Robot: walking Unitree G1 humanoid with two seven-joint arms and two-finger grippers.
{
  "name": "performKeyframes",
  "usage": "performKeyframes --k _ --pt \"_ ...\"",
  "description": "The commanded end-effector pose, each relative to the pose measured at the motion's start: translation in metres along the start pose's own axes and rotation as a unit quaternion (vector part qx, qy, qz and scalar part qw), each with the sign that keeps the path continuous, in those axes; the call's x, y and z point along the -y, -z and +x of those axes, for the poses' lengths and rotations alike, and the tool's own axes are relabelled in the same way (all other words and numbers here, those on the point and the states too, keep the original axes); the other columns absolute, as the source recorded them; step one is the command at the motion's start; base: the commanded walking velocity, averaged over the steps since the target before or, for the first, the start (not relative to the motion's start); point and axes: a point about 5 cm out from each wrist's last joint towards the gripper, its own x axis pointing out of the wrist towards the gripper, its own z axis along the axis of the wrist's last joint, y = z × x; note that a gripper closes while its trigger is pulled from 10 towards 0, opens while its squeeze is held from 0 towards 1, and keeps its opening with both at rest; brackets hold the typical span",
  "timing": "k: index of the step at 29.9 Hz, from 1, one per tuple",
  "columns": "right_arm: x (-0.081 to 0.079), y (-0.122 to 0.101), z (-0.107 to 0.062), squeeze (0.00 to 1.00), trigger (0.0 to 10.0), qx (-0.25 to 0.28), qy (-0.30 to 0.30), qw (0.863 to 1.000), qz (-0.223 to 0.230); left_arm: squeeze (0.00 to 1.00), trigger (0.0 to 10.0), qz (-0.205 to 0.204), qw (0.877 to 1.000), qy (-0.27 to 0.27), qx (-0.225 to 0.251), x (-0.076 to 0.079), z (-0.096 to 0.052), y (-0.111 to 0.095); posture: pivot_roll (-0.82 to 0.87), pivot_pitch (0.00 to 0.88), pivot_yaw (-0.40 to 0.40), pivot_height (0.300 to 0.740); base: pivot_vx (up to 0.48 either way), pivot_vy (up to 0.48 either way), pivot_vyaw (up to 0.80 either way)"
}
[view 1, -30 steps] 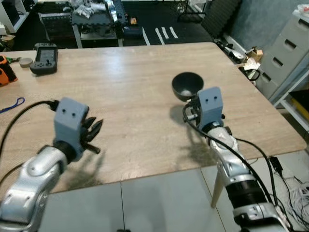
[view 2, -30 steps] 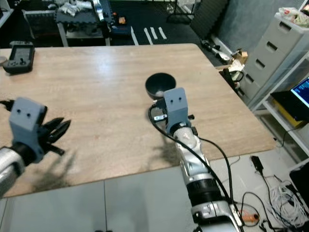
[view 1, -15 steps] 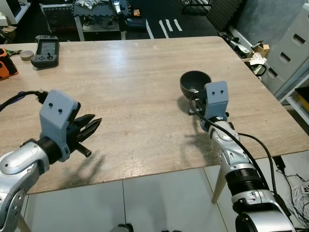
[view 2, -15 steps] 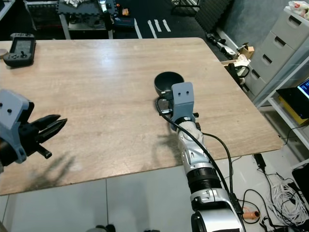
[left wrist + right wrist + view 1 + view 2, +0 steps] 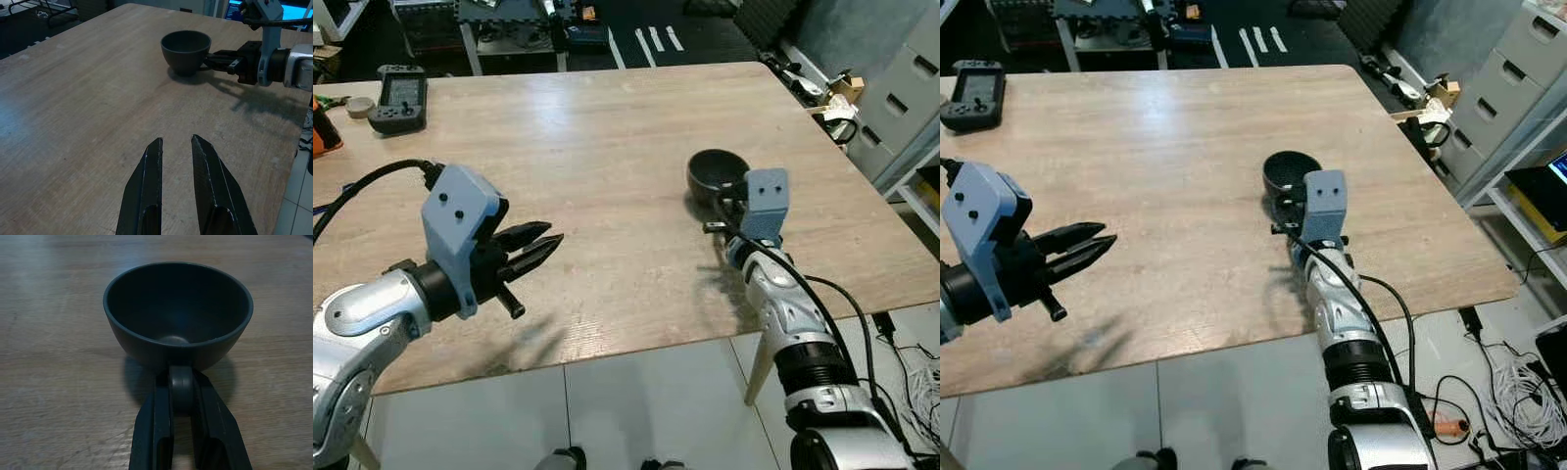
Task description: Setting the table
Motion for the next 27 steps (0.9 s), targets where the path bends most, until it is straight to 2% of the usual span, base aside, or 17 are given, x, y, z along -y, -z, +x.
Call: performKeyframes --k 1,5,6,7,8,9,10,12,21,22,23,27 --pt "0.000 0.005 -0.003 0.00 10.0 0.003 -0.003 1.000 0.005 0.00 10.0 -0.001 1.000 0.006 -0.005 0.002 0.000 0.002 0.13 0.145 0.042 0.740 0.000 0.000 0.00" --pt "-0.004 0.000 -0.005 0.00 10.0 0.024 -0.013 0.999 0.016 0.00 10.0 -0.004 1.000 0.007 -0.006 0.002 -0.001 0.001 0.13 0.146 0.041 0.740 0.000 0.000 0.00" --pt "-0.005 0.000 -0.004 0.05 10.0 0.024 -0.013 0.999 0.017 0.00 10.0 -0.004 1.000 0.007 -0.007 0.002 -0.001 0.002 0.13 0.145 0.041 0.740 0.000 0.000 0.00" --pt "-0.005 0.000 -0.004 0.05 10.0 0.024 -0.013 0.999 0.017 0.00 10.0 -0.004 1.000 0.007 -0.007 0.002 -0.001 0.002 0.13 0.145 0.041 0.740 0.000 0.000 0.00" --pt "-0.005 0.000 -0.004 0.38 10.0 0.025 -0.013 0.999 0.018 0.00 10.0 -0.004 1.000 0.006 -0.007 0.002 -0.001 0.002 0.13 0.144 0.041 0.740 0.000 0.000 0.00" --pt "-0.005 0.000 -0.004 0.65 10.0 0.025 -0.013 0.999 0.018 0.00 10.0 -0.004 1.000 0.006 -0.008 0.002 0.000 0.002 0.13 0.143 0.040 0.740 0.000 0.000 0.00" --pt "-0.005 0.000 -0.004 0.98 10.0 0.025 -0.014 0.999 0.020 0.00 10.0 -0.004 1.000 0.005 -0.008 0.002 0.000 0.002 0.13 0.143 0.040 0.740 0.000 0.000 0.00" --pt "-0.005 -0.001 -0.004 1.00 10.0 0.028 -0.013 0.999 0.021 0.00 10.0 -0.004 1.000 0.004 -0.008 0.002 0.000 0.002 0.13 0.141 0.040 0.740 0.000 0.000 0.00" --pt "-0.002 -0.011 -0.007 1.00 10.0 0.057 -0.009 0.998 0.023 0.00 10.0 -0.006 1.000 0.003 -0.007 0.004 0.001 0.004 0.13 0.138 0.037 0.740 0.000 0.000 0.00" --pt "-0.002 -0.013 -0.009 0.84 10.0 0.062 -0.009 0.998 0.023 0.00 10.0 -0.006 1.000 0.003 -0.007 0.004 0.001 0.004 0.13 0.137 0.037 0.740 0.000 0.000 0.00" --pt "-0.001 -0.014 -0.010 0.00 10.0 0.065 -0.008 0.998 0.020 0.00 10.0 -0.007 1.000 0.003 -0.007 0.004 0.001 0.004 0.13 0.137 0.037 0.740 0.000 0.000 0.00" --pt "0.002 -0.014 -0.019 0.00 10.0 0.072 -0.005 0.997 0.021 0.00 10.0 -0.009 1.000 0.001 -0.008 0.004 0.001 0.005 0.13 0.137 0.037 0.740 0.000 0.000 0.00"
